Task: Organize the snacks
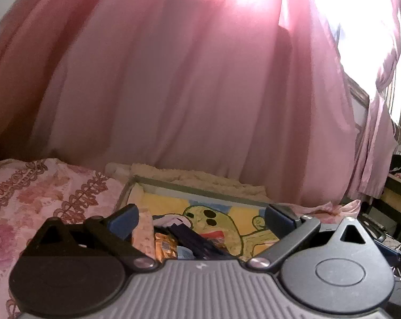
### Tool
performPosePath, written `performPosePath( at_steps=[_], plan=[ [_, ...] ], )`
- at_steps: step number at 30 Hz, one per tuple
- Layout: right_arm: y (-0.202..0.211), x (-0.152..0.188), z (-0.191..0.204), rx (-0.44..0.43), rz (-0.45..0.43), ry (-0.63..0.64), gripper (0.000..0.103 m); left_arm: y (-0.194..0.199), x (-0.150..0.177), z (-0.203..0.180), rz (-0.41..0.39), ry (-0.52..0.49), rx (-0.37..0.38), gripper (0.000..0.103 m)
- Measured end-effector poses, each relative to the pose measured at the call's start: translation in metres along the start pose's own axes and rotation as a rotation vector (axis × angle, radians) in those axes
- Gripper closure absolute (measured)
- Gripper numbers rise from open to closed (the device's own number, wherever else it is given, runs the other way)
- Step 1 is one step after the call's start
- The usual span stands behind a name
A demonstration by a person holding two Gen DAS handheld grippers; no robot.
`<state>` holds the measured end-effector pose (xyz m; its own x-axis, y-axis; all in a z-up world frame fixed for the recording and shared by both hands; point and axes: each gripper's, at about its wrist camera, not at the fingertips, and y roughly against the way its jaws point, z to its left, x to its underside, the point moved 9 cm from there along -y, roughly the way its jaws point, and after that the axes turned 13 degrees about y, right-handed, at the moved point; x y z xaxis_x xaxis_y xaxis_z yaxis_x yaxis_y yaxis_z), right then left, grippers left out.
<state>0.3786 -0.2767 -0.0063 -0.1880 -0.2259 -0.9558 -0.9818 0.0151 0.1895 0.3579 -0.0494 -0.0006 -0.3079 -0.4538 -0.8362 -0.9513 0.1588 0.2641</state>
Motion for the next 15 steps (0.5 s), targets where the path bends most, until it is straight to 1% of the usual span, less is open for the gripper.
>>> performPosePath(
  at_steps=[6,11,15],
  plan=[
    [0.029,-0.009,-0.005,-0.005,-0.02,-0.009,0.001,0.029,0.001,-0.004,-0.017,-0.018,-0.011,0.0],
    [0.052,-0.01,-0.005,-0.012,-0.029,-0.005,0.001,0.057,0.003,0.004,-0.033,-0.011,-0.043,0.0],
    [0.067,-0.011,-0.003,-0.02,-0.032,-0.002,0.001,0.074,0.001,0.01,-0.067,-0.025,-0.067,0.0]
  ],
)
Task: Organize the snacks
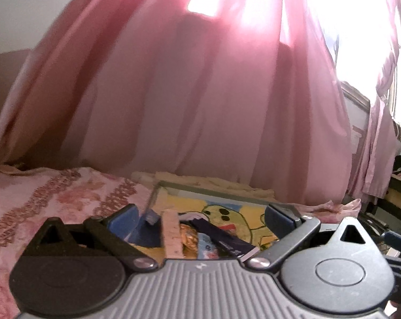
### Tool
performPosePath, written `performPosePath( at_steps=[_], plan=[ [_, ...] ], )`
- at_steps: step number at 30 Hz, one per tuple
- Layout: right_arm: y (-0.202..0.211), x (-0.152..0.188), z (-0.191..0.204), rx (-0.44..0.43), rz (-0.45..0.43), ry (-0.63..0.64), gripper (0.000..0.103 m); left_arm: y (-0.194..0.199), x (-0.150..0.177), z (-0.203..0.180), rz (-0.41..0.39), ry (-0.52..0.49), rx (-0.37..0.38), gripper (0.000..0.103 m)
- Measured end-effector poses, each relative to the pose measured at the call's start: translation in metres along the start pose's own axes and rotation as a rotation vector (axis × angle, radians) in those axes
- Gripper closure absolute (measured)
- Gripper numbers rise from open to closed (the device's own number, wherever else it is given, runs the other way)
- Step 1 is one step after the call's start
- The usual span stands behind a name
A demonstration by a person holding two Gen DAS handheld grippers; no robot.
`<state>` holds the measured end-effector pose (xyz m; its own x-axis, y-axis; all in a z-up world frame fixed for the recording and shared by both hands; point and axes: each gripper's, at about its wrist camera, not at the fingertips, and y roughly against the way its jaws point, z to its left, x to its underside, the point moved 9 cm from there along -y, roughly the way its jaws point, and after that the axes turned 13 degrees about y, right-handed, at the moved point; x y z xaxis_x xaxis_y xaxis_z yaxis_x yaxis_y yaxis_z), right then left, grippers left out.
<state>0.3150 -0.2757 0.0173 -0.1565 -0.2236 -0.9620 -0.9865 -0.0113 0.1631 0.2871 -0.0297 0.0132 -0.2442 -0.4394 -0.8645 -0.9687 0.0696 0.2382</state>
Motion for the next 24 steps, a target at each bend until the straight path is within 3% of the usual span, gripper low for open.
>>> performPosePath(
  at_steps=[6,24],
  plan=[
    [0.022,0.002,0.004,-0.014,-0.004,0.002,0.001,0.024,0.007,0.014,-0.002,-0.011,-0.029,0.0],
    [0.079,0.029,0.017,-0.076,0.068,-0.056,0.001,0.092,0.05,0.045,0.089,-0.05,-0.128,0.0]
  ],
)
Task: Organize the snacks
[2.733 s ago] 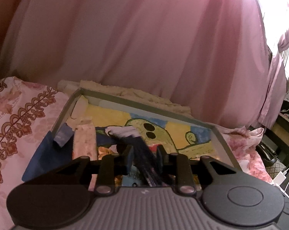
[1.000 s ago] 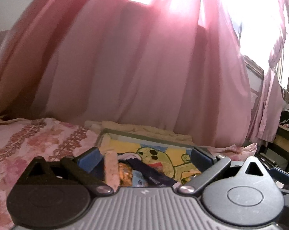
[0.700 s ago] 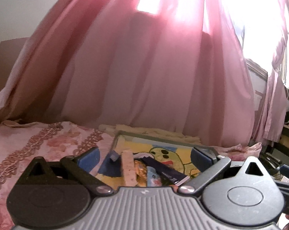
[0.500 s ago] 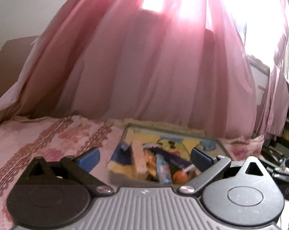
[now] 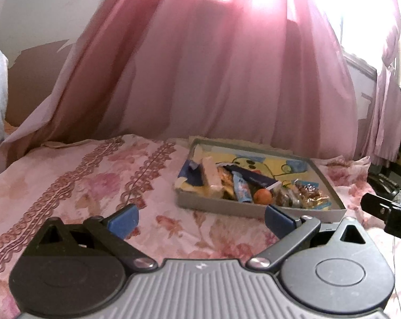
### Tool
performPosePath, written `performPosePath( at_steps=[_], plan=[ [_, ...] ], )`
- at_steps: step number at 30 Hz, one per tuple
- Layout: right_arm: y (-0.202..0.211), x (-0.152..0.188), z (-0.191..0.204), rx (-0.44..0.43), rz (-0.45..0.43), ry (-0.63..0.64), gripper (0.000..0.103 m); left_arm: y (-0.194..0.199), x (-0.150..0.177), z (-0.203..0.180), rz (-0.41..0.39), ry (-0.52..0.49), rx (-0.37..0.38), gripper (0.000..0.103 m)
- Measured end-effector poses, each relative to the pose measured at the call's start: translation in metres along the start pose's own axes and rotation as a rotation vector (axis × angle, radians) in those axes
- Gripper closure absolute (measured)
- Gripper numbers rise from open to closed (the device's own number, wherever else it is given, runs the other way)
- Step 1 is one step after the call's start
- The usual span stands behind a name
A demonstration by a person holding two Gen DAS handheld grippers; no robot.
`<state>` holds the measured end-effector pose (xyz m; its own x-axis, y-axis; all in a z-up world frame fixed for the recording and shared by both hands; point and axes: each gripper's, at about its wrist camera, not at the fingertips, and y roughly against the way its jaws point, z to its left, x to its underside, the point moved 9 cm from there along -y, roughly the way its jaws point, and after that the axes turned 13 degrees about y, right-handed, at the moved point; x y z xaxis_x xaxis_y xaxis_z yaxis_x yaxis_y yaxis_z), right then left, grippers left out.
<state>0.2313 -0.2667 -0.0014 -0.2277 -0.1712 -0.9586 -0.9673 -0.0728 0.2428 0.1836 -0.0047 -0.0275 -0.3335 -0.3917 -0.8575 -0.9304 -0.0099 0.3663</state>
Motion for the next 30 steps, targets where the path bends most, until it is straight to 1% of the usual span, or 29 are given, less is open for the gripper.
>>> performPosePath(
  at_steps=[5,17,20,23,26,30],
  plan=[
    [0.015,0.012,0.004,-0.011,0.025,0.005,0.001,0.015,0.004,0.005,-0.002,-0.02,-0.017,0.0],
    [0.042,0.025,0.011,-0.011,0.035,0.023,0.001,0.033,0.008,0.011,0.0,-0.021,-0.009,0.0],
    [0.047,0.029,0.015,-0.016,0.041,0.021,0.001,0.037,0.014,0.013,0.017,-0.027,-0.01,0.0],
    [0.05,0.034,0.018,-0.018,0.054,0.008,0.001,0.039,0.025,0.012,0.049,-0.057,-0.019,0.0],
    [0.053,0.042,0.018,-0.01,0.071,-0.03,0.001,0.04,0.034,0.01,0.073,-0.078,-0.029,0.0],
    [0.051,0.051,0.017,0.006,0.098,-0.048,0.001,0.04,0.038,0.009,0.073,-0.074,-0.023,0.0]
  ],
)
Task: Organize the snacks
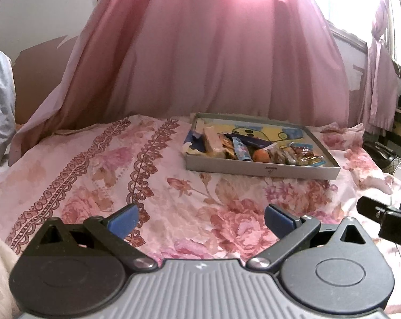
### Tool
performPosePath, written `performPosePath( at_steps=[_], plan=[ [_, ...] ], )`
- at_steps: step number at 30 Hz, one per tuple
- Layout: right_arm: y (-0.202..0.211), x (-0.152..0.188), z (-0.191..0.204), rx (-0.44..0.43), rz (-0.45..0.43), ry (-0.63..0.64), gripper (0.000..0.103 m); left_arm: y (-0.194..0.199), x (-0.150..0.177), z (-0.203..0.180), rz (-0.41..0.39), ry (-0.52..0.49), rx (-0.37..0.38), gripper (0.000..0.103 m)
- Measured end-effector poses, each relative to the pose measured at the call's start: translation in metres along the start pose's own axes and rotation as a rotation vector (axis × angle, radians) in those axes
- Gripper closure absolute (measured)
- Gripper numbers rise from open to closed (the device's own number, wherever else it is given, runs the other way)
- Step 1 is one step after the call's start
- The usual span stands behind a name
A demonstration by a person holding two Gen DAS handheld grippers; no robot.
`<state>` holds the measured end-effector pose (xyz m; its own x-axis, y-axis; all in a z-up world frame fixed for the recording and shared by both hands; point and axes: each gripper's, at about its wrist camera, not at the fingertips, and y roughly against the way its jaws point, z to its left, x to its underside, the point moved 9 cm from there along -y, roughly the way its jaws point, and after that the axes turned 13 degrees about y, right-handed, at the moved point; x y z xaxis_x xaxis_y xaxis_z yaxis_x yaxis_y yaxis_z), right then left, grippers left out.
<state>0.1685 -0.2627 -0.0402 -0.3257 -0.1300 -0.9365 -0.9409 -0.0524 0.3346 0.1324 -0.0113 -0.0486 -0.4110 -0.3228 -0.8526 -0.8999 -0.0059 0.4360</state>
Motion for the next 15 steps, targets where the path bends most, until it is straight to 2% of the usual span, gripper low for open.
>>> performPosePath(
  at_steps=[15],
  plan=[
    [-0.0087,0.0077,0.0058,0.009,0.015,0.038,0.001,-0.0096,0.0041,0.001,0.016,0.023,0.003,0.0]
  ],
)
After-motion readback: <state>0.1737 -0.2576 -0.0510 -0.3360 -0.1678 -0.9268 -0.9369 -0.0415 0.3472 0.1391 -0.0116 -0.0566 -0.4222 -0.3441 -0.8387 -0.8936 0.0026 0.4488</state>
